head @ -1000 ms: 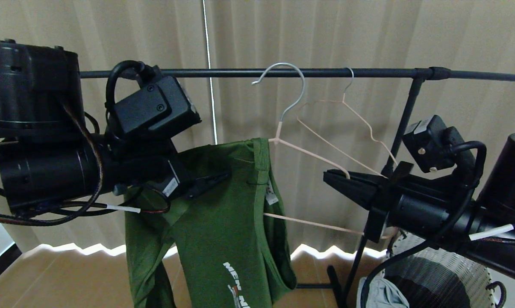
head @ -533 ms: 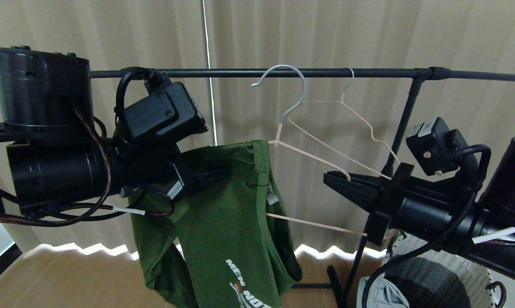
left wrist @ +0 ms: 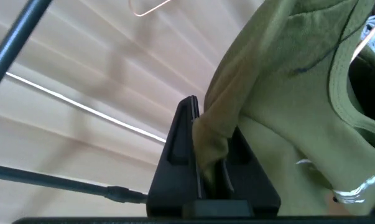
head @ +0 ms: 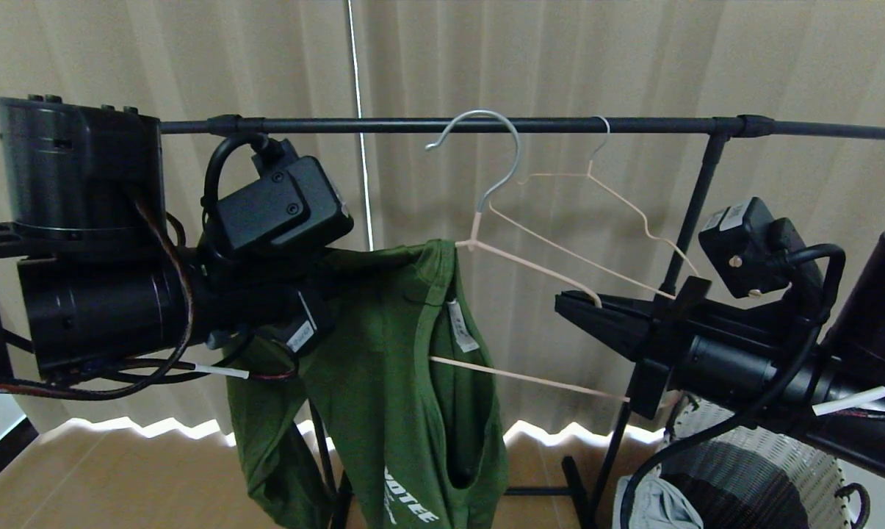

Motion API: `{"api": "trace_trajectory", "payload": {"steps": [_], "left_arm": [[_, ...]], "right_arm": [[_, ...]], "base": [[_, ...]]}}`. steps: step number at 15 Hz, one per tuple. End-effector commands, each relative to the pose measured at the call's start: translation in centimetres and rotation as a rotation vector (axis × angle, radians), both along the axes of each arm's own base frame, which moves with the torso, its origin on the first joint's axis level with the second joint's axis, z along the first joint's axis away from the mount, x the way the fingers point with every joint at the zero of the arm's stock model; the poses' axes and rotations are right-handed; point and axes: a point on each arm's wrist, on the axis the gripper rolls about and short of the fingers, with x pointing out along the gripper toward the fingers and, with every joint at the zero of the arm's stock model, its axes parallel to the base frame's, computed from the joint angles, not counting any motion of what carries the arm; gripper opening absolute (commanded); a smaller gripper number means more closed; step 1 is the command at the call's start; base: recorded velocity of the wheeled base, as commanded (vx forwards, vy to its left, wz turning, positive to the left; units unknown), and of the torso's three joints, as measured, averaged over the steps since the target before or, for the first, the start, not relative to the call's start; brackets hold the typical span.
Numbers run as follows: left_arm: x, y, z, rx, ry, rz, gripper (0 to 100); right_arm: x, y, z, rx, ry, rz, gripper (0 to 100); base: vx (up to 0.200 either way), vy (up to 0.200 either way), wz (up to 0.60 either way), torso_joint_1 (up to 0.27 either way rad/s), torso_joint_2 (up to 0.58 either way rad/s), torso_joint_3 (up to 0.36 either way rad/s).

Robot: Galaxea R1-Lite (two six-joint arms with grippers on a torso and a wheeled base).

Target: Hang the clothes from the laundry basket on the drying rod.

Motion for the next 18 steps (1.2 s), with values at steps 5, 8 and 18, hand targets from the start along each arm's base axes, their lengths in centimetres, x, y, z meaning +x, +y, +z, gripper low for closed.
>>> {"api": "trace_trajectory", "payload": {"steps": [5,8,18], "left_arm": [[0.1,0.3,-0.5,0.017,-0.028,0.169,0],[0.2,0.7,-1.1,-0.013,-0.039,0.340,0],[0.4,0.6,-0.5,-0.232,0.015,0.577,0]], "right_arm": [[0.2,-0.1,-0.1,-0.008,-0.003,-0.048,100],[0.2,-0.3,-0.5,-0.019,0.006,-0.092,100],[1.1,0.5,-2.4,-0.071,0.068,-0.129,100]], "base": [[0.000,0.000,0.00,0.000,0.00,0.000],[0.000,0.000,0.00,0.000,0.00,0.000],[0.000,0.000,0.00,0.000,0.00,0.000]]}}
